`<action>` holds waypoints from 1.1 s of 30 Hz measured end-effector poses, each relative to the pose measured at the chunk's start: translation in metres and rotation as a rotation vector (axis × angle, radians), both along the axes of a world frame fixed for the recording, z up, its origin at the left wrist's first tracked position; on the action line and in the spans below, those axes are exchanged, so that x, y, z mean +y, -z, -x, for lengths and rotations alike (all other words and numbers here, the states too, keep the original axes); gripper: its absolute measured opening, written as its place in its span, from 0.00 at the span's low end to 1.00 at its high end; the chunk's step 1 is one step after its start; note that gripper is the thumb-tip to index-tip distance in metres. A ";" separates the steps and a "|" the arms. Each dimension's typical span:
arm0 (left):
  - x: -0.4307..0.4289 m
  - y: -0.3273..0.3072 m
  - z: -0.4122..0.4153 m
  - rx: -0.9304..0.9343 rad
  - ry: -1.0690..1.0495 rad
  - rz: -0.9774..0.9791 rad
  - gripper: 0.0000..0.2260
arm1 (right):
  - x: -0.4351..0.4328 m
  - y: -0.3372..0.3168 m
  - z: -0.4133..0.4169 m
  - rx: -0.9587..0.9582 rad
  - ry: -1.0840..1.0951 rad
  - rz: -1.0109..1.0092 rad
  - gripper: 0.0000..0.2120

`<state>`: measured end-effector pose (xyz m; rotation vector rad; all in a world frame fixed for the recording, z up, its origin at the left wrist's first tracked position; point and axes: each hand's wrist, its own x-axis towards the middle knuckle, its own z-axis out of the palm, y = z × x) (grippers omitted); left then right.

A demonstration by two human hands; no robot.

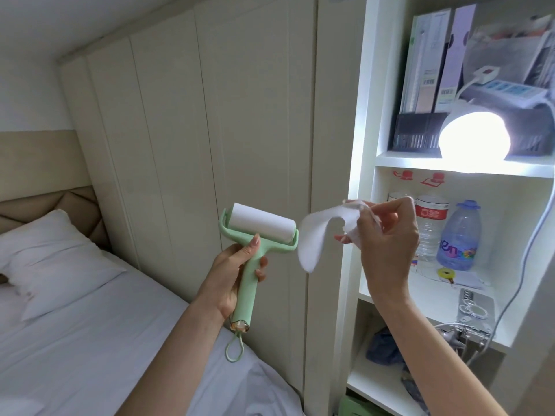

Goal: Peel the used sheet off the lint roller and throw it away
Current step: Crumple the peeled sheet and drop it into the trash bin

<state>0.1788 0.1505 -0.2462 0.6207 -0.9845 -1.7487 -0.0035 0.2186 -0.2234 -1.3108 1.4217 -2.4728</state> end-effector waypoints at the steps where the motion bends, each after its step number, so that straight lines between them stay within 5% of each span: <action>1: 0.002 0.000 0.001 0.007 0.011 0.002 0.05 | -0.001 0.001 0.001 0.003 0.013 -0.017 0.10; 5: 0.006 0.001 0.003 0.015 0.032 0.017 0.08 | -0.003 0.007 0.008 0.054 -0.075 -0.110 0.09; 10: 0.008 0.006 0.005 -0.002 0.017 0.003 0.10 | -0.004 0.017 0.028 -0.179 -0.642 -0.131 0.15; 13: 0.007 0.010 0.009 -0.016 0.022 0.013 0.06 | -0.005 0.032 0.036 -0.024 -0.425 -0.249 0.13; 20: 0.006 0.022 0.030 -0.009 0.062 -0.022 0.08 | -0.011 0.072 0.066 -0.081 -0.157 -0.389 0.08; 24: 0.006 0.034 0.049 -0.043 0.100 -0.049 0.10 | -0.007 0.102 0.085 -0.145 -0.332 -0.536 0.14; 26: 0.008 0.042 0.060 -0.066 0.128 -0.064 0.10 | -0.003 0.115 0.092 -0.229 -0.536 -0.537 0.03; 28: 0.009 0.049 0.071 -0.086 0.157 -0.075 0.11 | -0.001 0.129 0.105 -0.299 -0.602 -0.550 0.16; 32: 0.012 0.063 0.093 -0.115 0.199 -0.109 0.11 | 0.004 0.146 0.113 -0.150 -0.463 -0.479 0.05; 33: 0.012 0.065 0.098 -0.118 0.210 -0.115 0.11 | 0.003 0.151 0.117 -0.214 -0.405 -0.481 0.12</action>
